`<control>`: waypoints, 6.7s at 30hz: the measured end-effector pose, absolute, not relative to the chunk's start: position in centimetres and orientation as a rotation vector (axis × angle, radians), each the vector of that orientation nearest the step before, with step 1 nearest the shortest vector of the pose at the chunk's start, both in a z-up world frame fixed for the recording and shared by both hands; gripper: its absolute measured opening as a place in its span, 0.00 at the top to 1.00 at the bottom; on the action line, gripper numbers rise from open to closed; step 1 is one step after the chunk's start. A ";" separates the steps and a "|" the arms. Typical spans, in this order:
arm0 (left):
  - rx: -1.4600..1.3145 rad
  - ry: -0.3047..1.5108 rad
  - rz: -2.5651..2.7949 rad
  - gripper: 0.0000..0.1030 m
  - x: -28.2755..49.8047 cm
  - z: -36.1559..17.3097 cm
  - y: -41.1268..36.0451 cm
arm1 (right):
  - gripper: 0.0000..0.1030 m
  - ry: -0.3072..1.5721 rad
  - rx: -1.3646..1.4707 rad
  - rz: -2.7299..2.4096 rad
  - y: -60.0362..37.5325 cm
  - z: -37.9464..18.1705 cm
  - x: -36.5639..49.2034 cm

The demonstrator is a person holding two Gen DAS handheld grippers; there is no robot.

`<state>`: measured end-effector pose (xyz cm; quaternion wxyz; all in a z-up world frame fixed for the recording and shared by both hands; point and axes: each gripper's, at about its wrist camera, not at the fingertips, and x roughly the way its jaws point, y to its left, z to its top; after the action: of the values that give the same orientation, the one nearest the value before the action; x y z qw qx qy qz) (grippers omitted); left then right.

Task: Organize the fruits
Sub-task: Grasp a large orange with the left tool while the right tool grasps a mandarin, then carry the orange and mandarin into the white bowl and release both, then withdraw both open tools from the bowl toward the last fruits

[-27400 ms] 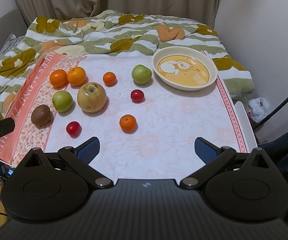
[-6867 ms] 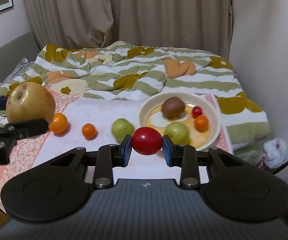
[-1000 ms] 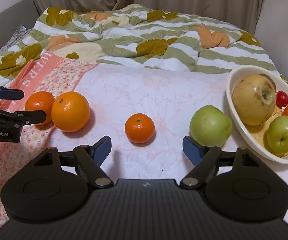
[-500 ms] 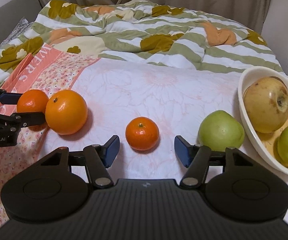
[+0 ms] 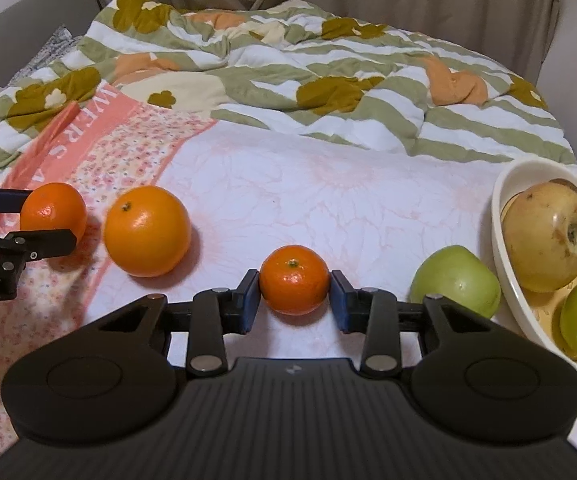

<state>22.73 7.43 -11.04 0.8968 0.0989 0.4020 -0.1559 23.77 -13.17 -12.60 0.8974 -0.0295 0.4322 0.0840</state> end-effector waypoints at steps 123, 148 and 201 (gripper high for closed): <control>0.203 0.711 -0.285 0.03 20.8 -4.1 -23.4 | 0.49 0.829 0.021 0.179 -45.3 -9.8 28.2; 0.109 0.642 -0.150 0.03 12.0 -0.1 -19.2 | 0.00 0.694 0.000 0.127 -44.1 -3.5 19.0; 0.151 0.834 -0.273 0.01 22.3 -8.0 1.8 | 0.00 0.921 0.140 -0.064 -23.7 -8.1 19.3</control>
<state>22.30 1.80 -8.02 0.9026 0.0733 0.4031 -0.1319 19.25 -23.74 -8.14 0.8929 0.0673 0.4441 -0.0306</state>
